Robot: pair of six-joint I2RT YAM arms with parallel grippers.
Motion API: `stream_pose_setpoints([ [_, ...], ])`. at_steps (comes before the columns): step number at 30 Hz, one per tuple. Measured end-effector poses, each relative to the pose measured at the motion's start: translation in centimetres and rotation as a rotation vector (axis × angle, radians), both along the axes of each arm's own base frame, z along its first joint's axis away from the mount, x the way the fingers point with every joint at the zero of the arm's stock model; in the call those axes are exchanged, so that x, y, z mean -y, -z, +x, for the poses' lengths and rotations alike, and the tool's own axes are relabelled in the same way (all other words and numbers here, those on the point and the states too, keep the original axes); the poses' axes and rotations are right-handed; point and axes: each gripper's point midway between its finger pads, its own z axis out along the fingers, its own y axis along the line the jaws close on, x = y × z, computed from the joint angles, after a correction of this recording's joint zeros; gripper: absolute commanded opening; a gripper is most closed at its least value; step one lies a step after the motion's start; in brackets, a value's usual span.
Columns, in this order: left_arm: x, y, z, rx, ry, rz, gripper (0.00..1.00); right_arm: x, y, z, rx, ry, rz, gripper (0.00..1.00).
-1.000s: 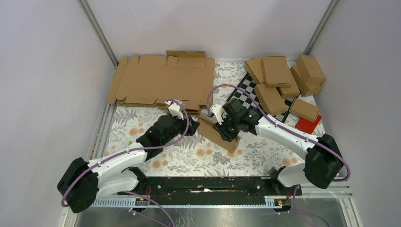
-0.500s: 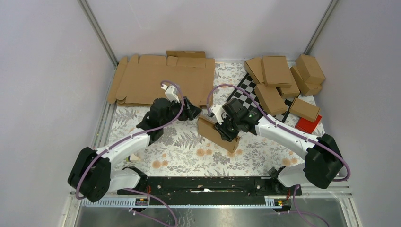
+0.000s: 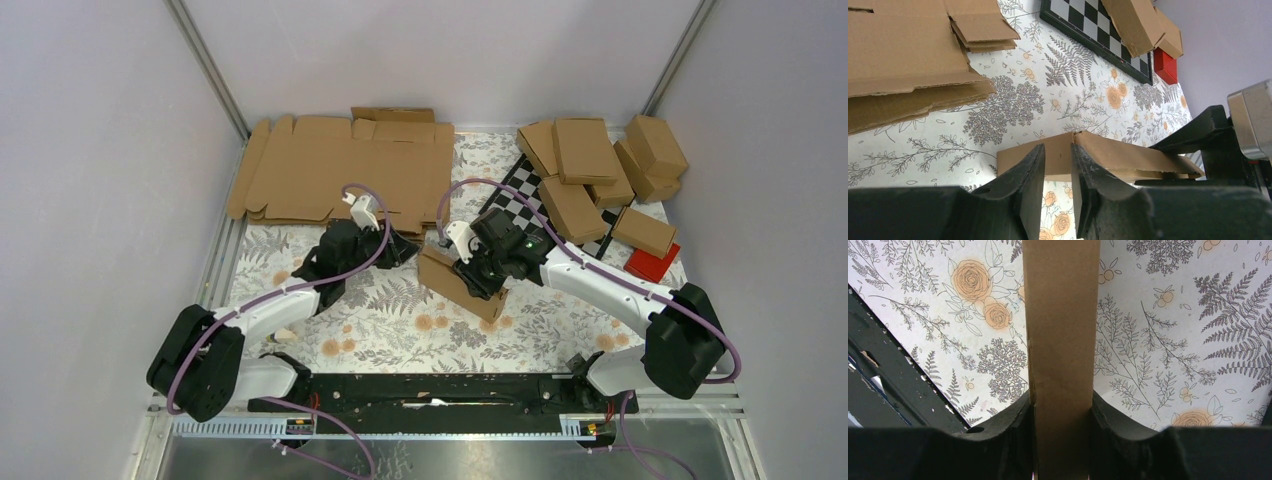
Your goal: Fold the paper box
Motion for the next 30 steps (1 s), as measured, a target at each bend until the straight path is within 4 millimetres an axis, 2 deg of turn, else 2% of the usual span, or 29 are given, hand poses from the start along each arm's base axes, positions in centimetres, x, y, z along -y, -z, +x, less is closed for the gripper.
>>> stream_pose_setpoints([
  [4, -0.2, 0.0, -0.3, 0.025, 0.001, -0.013, 0.27, 0.0, 0.0, 0.0, 0.002, -0.006, -0.001, 0.30],
  [8, -0.3, 0.0, -0.3, 0.037, 0.001, -0.012, 0.33, 0.0, 0.0, 0.0, 0.002, -0.010, -0.001, 0.30],
  [14, -1.0, -0.2, -0.3, 0.025, -0.011, 0.015, 0.49, 0.0, 0.0, -0.1, -0.001, -0.011, 0.002, 0.31],
  [17, -0.9, -1.4, -0.1, 0.027, -0.007, 0.015, 0.51, 0.0, 0.0, -0.1, -0.002, -0.010, 0.002, 0.31],
  [19, -0.5, -2.8, 0.3, 0.048, 0.002, -0.002, 0.49, 0.0, 0.0, -0.1, -0.002, -0.009, 0.002, 0.31],
  [21, 0.0, -4.2, 0.6, 0.073, 0.014, -0.022, 0.38, 0.0, 0.0, -0.1, -0.003, -0.010, 0.002, 0.31],
  [23, 0.5, -5.0, 0.9, 0.087, 0.030, -0.042, 0.32, 0.0, 0.0, -0.1, -0.002, -0.010, 0.002, 0.31],
  [27, 1.0, -3.4, 0.7, 0.042, 0.062, -0.027, 0.27, 0.0, 0.0, -0.1, -0.003, -0.009, 0.002, 0.32],
  [30, 1.1, -1.4, 0.3, -0.008, 0.084, -0.005, 0.24, 0.0, 0.0, -0.1, -0.002, -0.009, 0.002, 0.38],
])
